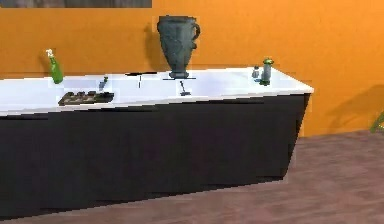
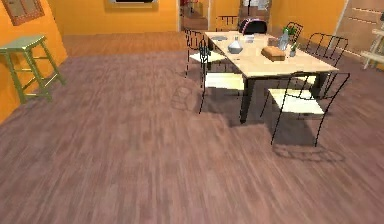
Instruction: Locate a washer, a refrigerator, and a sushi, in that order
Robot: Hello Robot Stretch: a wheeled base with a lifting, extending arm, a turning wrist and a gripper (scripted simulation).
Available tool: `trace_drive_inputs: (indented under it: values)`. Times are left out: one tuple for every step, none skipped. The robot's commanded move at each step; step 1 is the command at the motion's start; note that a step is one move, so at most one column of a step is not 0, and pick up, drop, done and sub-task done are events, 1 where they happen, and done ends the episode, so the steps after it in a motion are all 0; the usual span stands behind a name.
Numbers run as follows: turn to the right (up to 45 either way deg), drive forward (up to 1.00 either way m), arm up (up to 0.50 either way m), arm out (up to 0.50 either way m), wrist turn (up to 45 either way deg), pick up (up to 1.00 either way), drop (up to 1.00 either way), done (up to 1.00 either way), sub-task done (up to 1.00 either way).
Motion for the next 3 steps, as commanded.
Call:
trace_drive_inputs:
  values:
    - [0.0,0.45,0.00,0.00,0.0,0.00,0.00,0.00,0.00]
    - [-39.0,0.00,0.00,0.00,0.0,0.00,0.00,0.00,0.00]
    - [0.0,0.00,0.00,0.00,0.0,0.00,0.00,1.00,0.00]
